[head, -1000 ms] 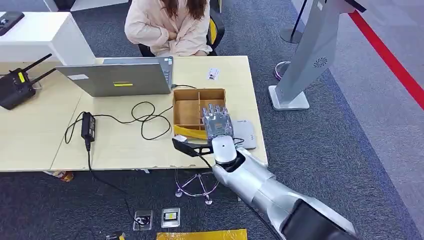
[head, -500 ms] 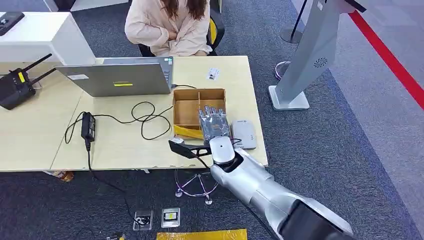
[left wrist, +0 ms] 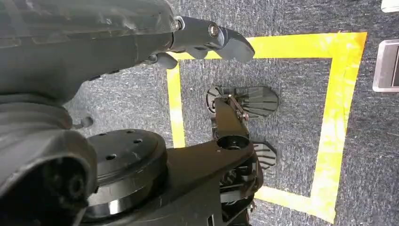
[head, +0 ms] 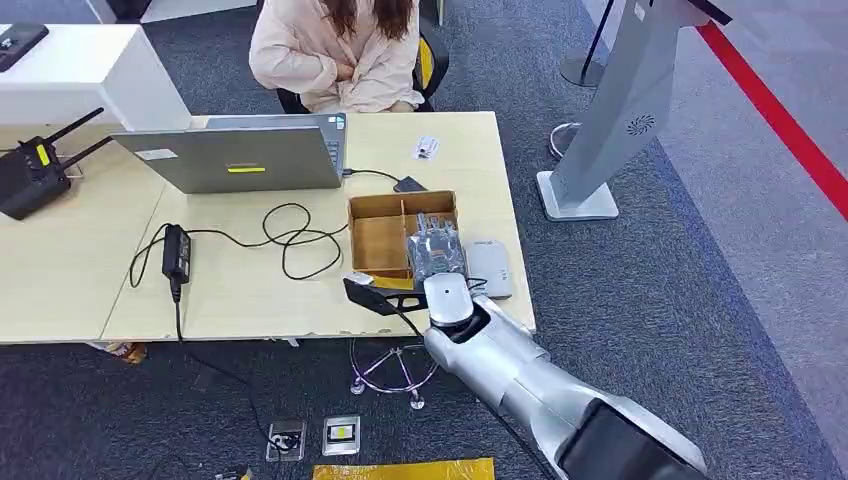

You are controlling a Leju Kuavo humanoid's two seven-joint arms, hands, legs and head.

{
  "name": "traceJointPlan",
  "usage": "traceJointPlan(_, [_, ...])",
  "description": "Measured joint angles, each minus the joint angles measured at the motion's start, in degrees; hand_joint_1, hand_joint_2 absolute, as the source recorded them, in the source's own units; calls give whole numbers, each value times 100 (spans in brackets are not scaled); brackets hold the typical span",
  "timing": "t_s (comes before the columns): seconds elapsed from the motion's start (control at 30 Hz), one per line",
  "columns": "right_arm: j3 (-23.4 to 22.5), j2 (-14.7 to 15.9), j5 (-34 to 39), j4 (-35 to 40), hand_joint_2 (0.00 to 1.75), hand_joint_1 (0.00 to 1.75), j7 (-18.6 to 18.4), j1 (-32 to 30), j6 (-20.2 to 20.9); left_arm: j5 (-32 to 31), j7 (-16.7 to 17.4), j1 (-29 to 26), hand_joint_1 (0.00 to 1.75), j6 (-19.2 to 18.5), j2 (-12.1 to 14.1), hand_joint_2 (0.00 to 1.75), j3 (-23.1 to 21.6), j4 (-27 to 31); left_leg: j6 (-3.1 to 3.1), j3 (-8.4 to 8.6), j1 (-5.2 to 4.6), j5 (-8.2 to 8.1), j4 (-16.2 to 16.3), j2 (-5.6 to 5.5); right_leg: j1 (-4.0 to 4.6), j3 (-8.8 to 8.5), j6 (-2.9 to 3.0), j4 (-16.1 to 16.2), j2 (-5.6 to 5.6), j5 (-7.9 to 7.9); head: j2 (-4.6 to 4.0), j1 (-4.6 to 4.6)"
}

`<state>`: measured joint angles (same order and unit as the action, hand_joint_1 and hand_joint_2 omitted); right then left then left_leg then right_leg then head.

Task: Pass the card to the sensor for recognition and then transmit it.

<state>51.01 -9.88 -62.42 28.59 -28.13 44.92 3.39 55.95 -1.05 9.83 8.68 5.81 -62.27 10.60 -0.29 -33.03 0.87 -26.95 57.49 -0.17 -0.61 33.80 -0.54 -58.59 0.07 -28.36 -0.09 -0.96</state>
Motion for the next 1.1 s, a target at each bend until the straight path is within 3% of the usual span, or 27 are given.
traceJointPlan(0.5, [-2,0,-31,-50,175,175,4,3,-22,-37,0,4,0,-4,-2,0,0,0,0,4,0,0,0,0,0,-4,0,0,0,0,0,0])
traceJointPlan(0.67, [-2,0,-199,-46,175,175,44,35,-308,-35,0,0,0,4,-2,0,0,-2,0,3,0,1,0,0,0,-5,1,-1,-1,2,0,0])
traceJointPlan(1.1, [7,13,-450,785,175,175,20,412,-247,-20,-28,-18,0,22,-2,0,2,-2,-1,3,0,1,0,2,0,-4,1,-4,1,3,0,0])
